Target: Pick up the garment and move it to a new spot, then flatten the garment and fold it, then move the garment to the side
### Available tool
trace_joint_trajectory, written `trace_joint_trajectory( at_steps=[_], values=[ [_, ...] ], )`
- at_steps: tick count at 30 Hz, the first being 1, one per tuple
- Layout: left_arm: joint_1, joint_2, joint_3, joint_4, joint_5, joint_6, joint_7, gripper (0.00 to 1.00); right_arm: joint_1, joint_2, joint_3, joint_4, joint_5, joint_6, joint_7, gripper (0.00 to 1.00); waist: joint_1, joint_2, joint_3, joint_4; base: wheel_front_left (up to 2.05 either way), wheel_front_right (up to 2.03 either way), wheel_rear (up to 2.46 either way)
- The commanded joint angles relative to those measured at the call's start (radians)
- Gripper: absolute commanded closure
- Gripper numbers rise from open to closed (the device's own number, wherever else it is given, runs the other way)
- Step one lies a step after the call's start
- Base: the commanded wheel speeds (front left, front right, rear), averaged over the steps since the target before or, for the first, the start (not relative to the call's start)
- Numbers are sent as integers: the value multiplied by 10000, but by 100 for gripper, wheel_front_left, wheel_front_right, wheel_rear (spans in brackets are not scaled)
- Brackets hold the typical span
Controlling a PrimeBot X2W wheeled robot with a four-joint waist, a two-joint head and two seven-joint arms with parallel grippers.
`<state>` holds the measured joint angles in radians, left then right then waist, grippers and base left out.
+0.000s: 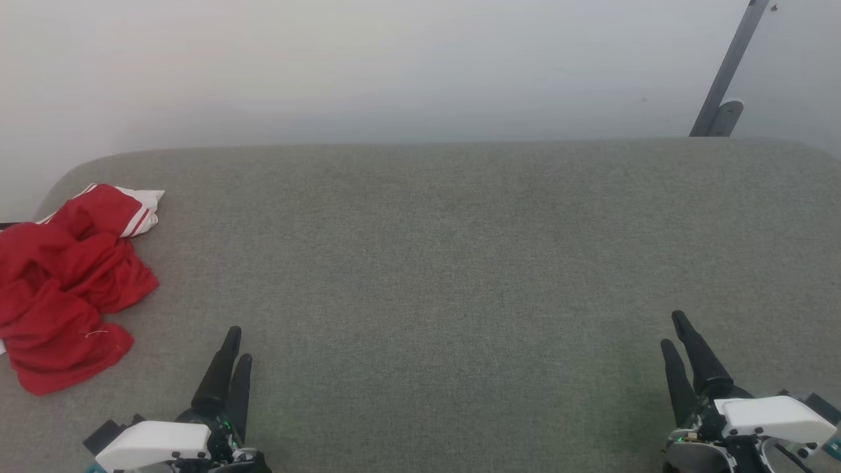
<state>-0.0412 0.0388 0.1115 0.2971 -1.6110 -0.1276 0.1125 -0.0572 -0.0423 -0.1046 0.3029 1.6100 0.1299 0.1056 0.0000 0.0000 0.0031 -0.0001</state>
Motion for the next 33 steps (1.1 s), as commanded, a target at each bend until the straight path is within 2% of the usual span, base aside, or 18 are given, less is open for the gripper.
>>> trace_joint_trajectory(
  at_steps=[1, 9, 16, 23, 33],
  values=[
    [-179, 44, 22, -261, -2, -3, -43, 0, -242, -24, 66, -187, -40, 4, -69, 0, 0, 0, 0, -1, 0, 0, 0],
    [37, 84, 72, -727, 88, 50, -230, 0, -448, -44, 467, -124, -263, 5, -471, 0, 0, 0, -5, -11, 0, 0, 0],
    [161, 297, 51, -1007, 727, 163, -588, 0, -687, -175, 799, 16, -952, 5, -806, 0, 0, 0, -14, -21, 0, 0, 0],
    [276, 716, -130, -1174, 1957, 410, -1014, 0, -1036, -362, 1123, 362, -2345, 6, -1106, 0, 0, 0, -40, -40, 0, 0, 0],
    [429, 1412, -476, -1268, 4216, 906, -1530, 0, -1574, -505, 1424, 1038, -4906, 6, -1380, 0, 0, 0, -109, -85, 0, 0, 0]
  ],
)
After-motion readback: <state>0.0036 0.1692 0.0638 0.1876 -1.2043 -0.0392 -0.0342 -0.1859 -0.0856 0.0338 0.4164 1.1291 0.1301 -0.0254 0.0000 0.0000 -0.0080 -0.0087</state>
